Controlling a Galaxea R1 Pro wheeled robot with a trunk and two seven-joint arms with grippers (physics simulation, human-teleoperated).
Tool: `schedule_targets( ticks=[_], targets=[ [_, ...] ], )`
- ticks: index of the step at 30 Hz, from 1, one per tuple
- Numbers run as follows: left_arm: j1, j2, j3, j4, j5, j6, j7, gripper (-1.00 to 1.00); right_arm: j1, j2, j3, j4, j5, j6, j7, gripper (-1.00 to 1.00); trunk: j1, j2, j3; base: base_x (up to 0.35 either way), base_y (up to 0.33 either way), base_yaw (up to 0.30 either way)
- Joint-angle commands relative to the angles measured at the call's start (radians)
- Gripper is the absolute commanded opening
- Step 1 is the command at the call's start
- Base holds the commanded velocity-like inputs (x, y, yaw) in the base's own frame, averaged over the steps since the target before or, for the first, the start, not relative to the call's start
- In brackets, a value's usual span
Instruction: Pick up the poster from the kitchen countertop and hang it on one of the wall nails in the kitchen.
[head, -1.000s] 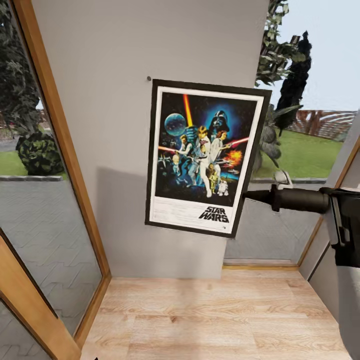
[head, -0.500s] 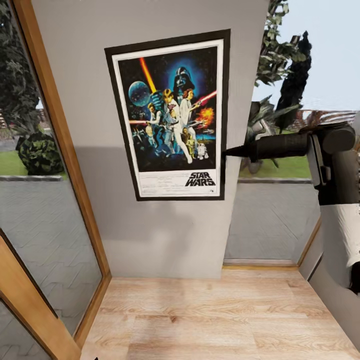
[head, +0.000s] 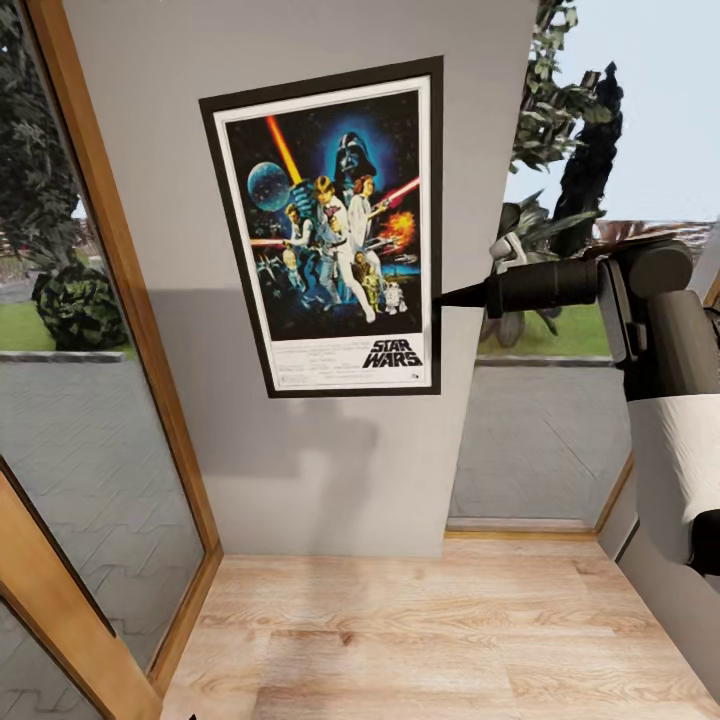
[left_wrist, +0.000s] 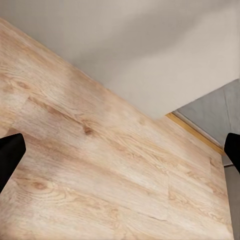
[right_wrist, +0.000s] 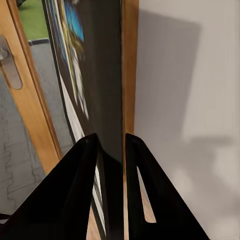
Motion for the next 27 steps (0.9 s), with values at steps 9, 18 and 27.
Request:
schedule_targets(
  ticks=[9, 18, 27],
  targets=[
    [-0.001, 0.000, -0.006, 0.001, 0.005, -0.006, -0.002, 1.00, -0.002, 0.000, 0.048, -0.004, 0.006, 0.009, 0.010, -1.00, 0.001, -0.002, -0.002, 0.000, 0.000, 0.000],
    [-0.001, 0.000, -0.006, 0.001, 0.005, -0.006, -0.002, 1.00, -0.002, 0.000, 0.048, -0.006, -0.001, 0.007, 0.008, -1.00, 0.001, -0.002, -0.002, 0.000, 0.000, 0.000],
    [-0.001, 0.000, -0.006, 0.001, 0.005, -0.006, -0.002, 1.00, 0.000, 0.000, -0.021, -0.001, -0.003, 0.007, 0.007, -1.00, 0.001, -0.002, -0.002, 0.000, 0.000, 0.000]
  ],
)
